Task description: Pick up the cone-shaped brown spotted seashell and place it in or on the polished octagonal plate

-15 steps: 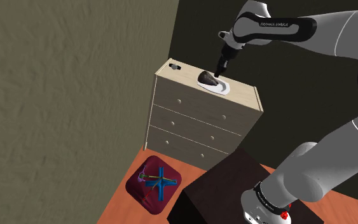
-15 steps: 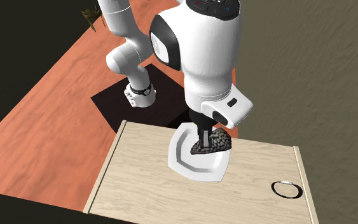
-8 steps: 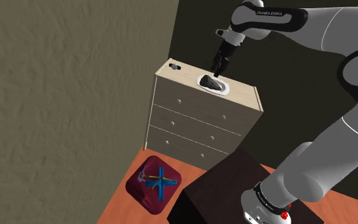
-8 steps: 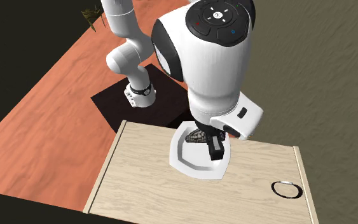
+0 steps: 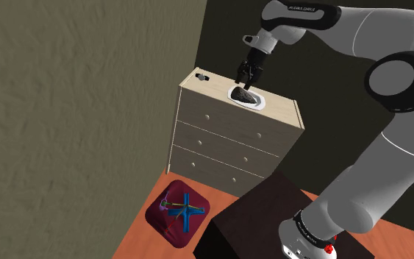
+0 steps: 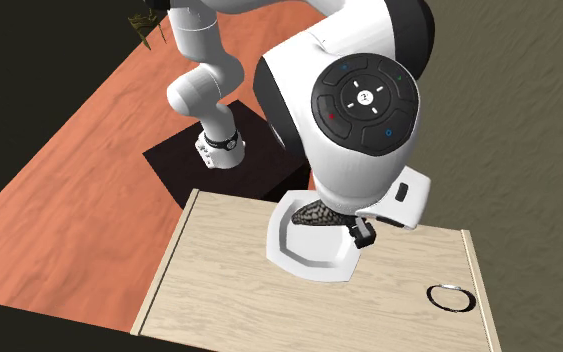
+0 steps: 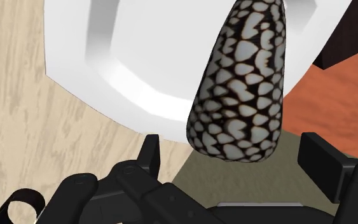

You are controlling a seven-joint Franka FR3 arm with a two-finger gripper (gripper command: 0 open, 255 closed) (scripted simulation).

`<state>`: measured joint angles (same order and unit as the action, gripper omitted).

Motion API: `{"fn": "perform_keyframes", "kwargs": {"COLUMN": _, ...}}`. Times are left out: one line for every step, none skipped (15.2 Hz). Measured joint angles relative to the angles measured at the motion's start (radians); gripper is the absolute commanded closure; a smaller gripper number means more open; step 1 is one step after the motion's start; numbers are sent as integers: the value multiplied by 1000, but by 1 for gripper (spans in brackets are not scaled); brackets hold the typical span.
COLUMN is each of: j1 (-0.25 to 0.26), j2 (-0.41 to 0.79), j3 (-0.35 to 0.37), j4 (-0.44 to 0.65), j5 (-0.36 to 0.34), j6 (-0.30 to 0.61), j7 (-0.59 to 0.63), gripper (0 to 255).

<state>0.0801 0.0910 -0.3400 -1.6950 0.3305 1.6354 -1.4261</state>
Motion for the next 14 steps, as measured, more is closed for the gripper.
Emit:
{"fn": "perform_keyframes", "kwargs": {"j1": 4, "j2": -6, "j3": 3, "j4": -18, "j5": -1, "j6": 13, "j7": 1, "gripper": 0}}
{"fn": "perform_keyframes", "kwargs": {"j1": 5, "j2": -4, "j3": 4, "j4": -24, "j5": 1, "j6": 21, "j7": 1, "gripper": 0}}
{"fn": "perform_keyframes", "kwargs": {"j1": 6, "j2": -3, "j3": 4, "j4": -28, "j5": 1, "j6": 26, "j7": 0, "gripper": 0}}
{"fn": "perform_keyframes", "kwargs": {"j1": 6, "j2": -5, "j3": 5, "j4": -33, "j5": 1, "j6": 30, "j7": 0, "gripper": 0}}
{"fn": "perform_keyframes", "kwargs": {"j1": 6, "j2": -5, "j3": 5, "j4": -35, "j5": 1, "j6": 32, "j7": 0, "gripper": 0}}
{"fn": "perform_keyframes", "kwargs": {"j1": 6, "j2": -5, "j3": 5, "j4": -36, "j5": 1, "j6": 32, "j7": -1, "gripper": 0}}
{"fn": "perform_keyframes", "kwargs": {"j1": 7, "j2": -5, "j3": 5, "j4": -37, "j5": 1, "j6": 33, "j7": -1, "gripper": 0}}
{"fn": "perform_keyframes", "kwargs": {"j1": 7, "j2": -6, "j3": 5, "j4": -37, "j5": 1, "j6": 33, "j7": -1, "gripper": 0}}
{"fn": "perform_keyframes", "kwargs": {"j1": 7, "j2": -6, "j3": 5, "j4": -37, "j5": 1, "j6": 34, "j7": -1, "gripper": 255}}
{"fn": "perform_keyframes", "kwargs": {"j1": 6, "j2": -10, "j3": 5, "j4": -35, "j5": 1, "j6": 24, "j7": 0, "gripper": 255}}
{"fn": "perform_keyframes", "kwargs": {"j1": 6, "j2": -12, "j3": 4, "j4": -32, "j5": 2, "j6": 7, "j7": -1, "gripper": 255}}
{"fn": "perform_keyframes", "kwargs": {"j1": 5, "j2": -13, "j3": 4, "j4": -32, "j5": 3, "j6": 6, "j7": -3, "gripper": 255}}
{"fn": "perform_keyframes", "kwargs": {"j1": 5, "j2": -13, "j3": 4, "j4": -32, "j5": 3, "j6": 8, "j7": -5, "gripper": 255}}
{"fn": "perform_keyframes", "kwargs": {"j1": 5, "j2": -13, "j3": 4, "j4": -32, "j5": 3, "j6": 8, "j7": -5, "gripper": 255}}
